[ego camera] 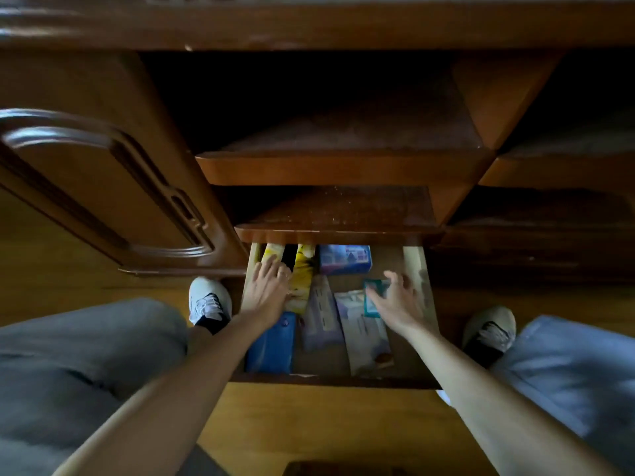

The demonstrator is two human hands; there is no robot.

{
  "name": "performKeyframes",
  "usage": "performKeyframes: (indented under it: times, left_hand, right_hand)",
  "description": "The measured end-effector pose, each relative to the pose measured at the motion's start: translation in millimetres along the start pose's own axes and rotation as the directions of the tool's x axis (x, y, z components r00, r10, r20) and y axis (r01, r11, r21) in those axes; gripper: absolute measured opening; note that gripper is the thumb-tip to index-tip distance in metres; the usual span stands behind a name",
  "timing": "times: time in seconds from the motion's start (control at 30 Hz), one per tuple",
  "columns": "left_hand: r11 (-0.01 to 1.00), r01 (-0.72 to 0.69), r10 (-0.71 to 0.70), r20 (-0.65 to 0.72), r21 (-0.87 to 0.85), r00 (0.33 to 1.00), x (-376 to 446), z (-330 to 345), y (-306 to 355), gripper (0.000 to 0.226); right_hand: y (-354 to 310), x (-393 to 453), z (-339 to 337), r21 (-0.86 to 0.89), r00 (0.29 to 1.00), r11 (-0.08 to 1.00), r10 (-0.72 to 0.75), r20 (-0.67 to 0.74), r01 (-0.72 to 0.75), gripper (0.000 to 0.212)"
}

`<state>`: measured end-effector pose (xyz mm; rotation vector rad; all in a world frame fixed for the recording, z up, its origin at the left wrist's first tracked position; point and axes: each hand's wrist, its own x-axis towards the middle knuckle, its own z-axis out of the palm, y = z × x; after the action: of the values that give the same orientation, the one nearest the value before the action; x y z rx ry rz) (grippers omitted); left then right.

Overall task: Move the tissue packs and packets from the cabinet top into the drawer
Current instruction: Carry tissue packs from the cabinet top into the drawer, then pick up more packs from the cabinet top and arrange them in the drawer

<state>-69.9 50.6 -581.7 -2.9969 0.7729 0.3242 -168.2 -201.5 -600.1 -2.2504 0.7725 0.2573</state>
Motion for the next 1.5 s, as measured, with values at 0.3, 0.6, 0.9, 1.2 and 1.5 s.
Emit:
performKeyframes:
  times: [0.3,0.6,0.9,1.2,1.5]
  left_hand:
    - [0.975,-0.041,0.007,-0.159,-0.216,0.987,4,0,27,0.044]
    - [0.941,-0.325,0.200,-0.617,-0.096,0.761,-12,-155,44,0.024]
    - [0.944,-0.330,0.150,-0.874,-0.013,0.463,15,-365,58,0.019]
    - [0.941,-0.191,-0.042,-0.658,-0.278,0.751,143,-433,74,0.053]
    - [0.976,-0.178,0.043,-0.687,-0.128,0.725,276,-444,95,0.065]
  right_hand:
    - [36,-4,12,0.010,0.982,1.000,0.012,0.190,-0.015,0.046]
    - [-71,-30,-85,0.214,0.947,0.923,-0.314,-0.064,0.320,0.017]
    - [-191,-95,-264,0.028,0.657,0.725,-0.606,-0.448,0.688,0.018]
    - [-268,14,-365,-0.269,0.587,0.800,-0.582,-0.563,0.536,0.042]
    - [-313,160,-399,-0.533,0.699,0.813,-0.522,-0.488,0.235,0.036]
